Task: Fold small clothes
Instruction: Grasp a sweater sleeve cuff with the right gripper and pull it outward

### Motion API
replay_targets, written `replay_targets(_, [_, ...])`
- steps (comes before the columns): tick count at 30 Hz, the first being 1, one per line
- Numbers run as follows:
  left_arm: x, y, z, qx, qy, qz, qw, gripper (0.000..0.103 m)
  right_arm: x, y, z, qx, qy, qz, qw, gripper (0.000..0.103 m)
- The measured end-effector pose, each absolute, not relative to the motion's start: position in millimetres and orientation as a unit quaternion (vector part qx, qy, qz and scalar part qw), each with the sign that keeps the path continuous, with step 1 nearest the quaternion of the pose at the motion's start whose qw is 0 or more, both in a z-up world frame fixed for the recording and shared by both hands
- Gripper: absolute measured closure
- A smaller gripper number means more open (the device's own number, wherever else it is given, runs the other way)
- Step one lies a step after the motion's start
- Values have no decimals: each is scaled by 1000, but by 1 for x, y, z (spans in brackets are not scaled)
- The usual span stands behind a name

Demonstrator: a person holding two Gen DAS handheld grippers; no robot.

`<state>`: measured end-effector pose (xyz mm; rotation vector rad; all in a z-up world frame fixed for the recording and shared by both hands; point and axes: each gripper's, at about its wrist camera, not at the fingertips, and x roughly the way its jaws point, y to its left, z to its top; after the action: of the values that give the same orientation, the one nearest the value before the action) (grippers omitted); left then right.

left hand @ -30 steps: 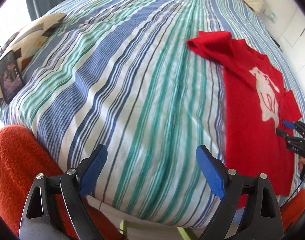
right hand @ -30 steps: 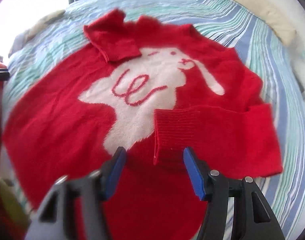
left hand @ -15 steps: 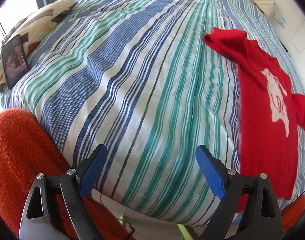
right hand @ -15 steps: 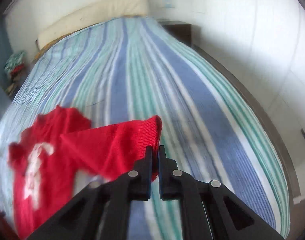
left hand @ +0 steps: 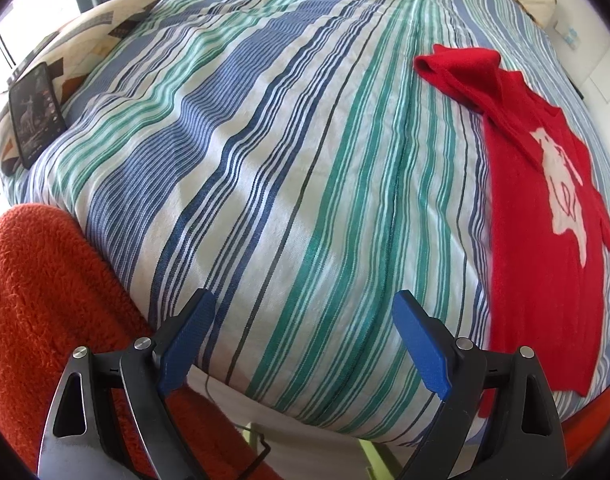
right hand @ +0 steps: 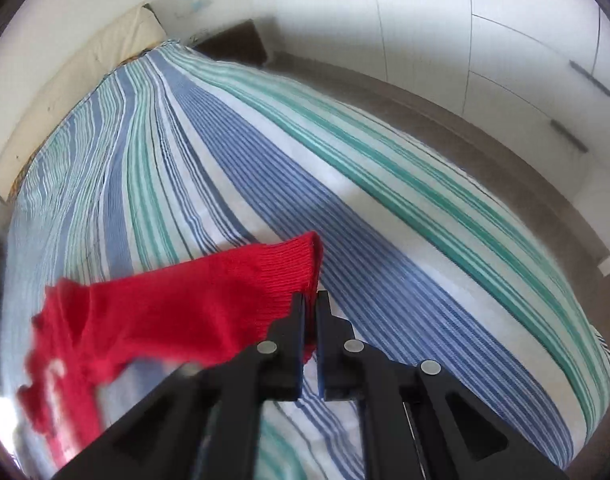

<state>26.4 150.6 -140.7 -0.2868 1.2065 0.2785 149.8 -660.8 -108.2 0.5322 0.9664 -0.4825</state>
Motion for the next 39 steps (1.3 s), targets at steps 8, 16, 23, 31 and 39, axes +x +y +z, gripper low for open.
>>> replay_targets(8, [30,143,-145,-112,569,127,805,12,155,-675,-133,233,504,-256,791,99])
replay_targets(16, [26,151,-147,-131,570,134,800,12,153,-676,-142,194,515,-271,790,100])
replay_targets(23, [25,150,-149,-127,571,133,800,12,138,-672,-114,200,491,-274,802,100])
replay_targets(31, [27,139,-149,-98,574,125,803,12,140,-678,-146,177,536,-295,771,100])
replay_targets(39, [29,141,-153,-107,577,128,800,12,122,-684,-122,240,490,-247,801,61])
